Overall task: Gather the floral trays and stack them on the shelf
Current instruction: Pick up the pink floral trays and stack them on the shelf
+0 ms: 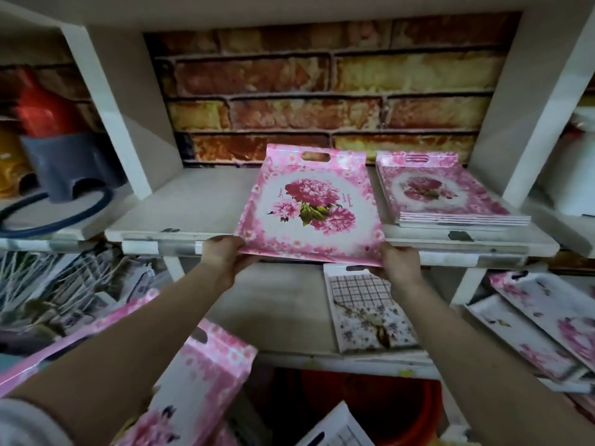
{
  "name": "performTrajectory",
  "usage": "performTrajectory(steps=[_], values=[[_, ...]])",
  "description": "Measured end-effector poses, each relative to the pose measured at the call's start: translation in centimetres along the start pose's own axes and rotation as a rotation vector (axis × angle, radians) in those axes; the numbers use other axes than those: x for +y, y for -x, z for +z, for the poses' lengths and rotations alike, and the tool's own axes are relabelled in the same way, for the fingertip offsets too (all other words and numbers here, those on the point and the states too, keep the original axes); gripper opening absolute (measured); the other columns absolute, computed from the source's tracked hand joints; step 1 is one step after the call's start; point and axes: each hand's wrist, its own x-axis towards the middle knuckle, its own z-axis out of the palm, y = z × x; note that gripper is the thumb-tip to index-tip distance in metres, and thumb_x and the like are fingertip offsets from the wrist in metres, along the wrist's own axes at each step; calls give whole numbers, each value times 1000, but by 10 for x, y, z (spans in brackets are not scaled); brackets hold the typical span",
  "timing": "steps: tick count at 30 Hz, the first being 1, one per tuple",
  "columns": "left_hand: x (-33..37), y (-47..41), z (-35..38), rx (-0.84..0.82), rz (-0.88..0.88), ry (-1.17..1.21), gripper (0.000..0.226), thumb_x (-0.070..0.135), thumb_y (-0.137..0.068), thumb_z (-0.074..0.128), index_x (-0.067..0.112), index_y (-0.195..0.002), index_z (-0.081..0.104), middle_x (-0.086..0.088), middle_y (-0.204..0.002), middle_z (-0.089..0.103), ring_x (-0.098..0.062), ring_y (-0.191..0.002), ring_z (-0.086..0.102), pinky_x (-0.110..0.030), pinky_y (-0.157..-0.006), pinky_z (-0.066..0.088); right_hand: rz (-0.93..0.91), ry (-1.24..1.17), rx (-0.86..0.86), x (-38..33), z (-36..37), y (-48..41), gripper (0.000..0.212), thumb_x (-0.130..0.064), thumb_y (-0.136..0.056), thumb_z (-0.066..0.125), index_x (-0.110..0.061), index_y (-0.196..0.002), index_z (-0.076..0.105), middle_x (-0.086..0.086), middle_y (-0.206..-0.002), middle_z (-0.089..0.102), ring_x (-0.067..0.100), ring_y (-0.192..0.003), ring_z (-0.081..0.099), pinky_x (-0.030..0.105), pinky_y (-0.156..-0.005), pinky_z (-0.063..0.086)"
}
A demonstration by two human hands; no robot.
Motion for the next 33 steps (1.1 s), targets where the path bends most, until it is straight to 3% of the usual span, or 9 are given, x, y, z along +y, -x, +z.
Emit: performTrajectory(steps=[2,6,13,17,22,25,27,30,33], values=[[-2,-13,2,-16,-20,-4,18,-12,-84,47,-1,-71,50,-14,-76,55,-26,-68,59,-30,-43,56,6,23,16,1,6,-7,22,-1,-87,50,-9,-67,55,8,-72,57,21,-61,58,18,-39,48],[-7,-27,7,-48,-55,21,17,-14,-84,46,-3,-73,51,-16,-76,57,-26,-66,60,-31,-45,57,32,55,44,-1,13,-20,14,-3,-89,47,-2,-77,54,8,-71,55,20,-52,58,32,-53,52],[-11,-40,13,-78,-90,19,14,-12,-84,50,-1,-77,55,-15,-78,63,-26,-67,63,-29,-45,57,99,94,59,-3,17,-34,17,-8,-92,46,6,-97,52,15,-78,54,25,-61,57,34,-58,52],[-12,-45,17,-90,-88,-9,7,-10,-87,49,-7,-86,55,-16,-83,63,-31,-69,64,-33,-49,59,112,104,65,-3,16,-38,17,-9,-93,46,7,-95,52,21,-82,56,30,-65,56,37,-59,49],[-15,-48,16,-196,-127,-82,22,-8,-87,52,-11,-108,55,-21,-107,63,-29,-79,66,-37,-62,60,140,125,46,-4,11,-41,18,-11,-93,47,6,-95,52,14,-74,54,26,-61,57,39,-64,54],[-13,-46,15,-232,-121,-233,29,3,-87,61,-11,-112,56,-19,-106,64,-29,-80,65,-37,-66,60,174,123,10,-5,4,-41,20,-14,-93,47,4,-98,51,16,-82,56,32,-71,60,44,-71,56],[-10,-46,12,-155,3,-527,48,19,-84,69,-9,-118,51,-17,-105,62,-32,-88,62,-40,-74,56,121,243,3,-6,0,-40,21,-17,-93,48,2,-89,53,17,-85,56,36,-82,59,43,-75,54],[-7,-40,7,-9,436,-1006,63,34,-79,72,1,-126,45,-21,-125,48,-38,-110,52,-39,-90,43,-179,659,33,-9,-9,-39,34,-17,-91,50,-9,-59,44,9,-60,46,25,-66,49,31,-62,36],[-6,-26,4,-145,765,-1137,61,39,-77,72,8,-124,50,-17,-127,49,-34,-113,51,-41,-96,43,-534,759,40,-9,-12,-25,18,-14,-91,51,-6,-78,61,9,-75,58,23,-73,54,26,-63,37]])
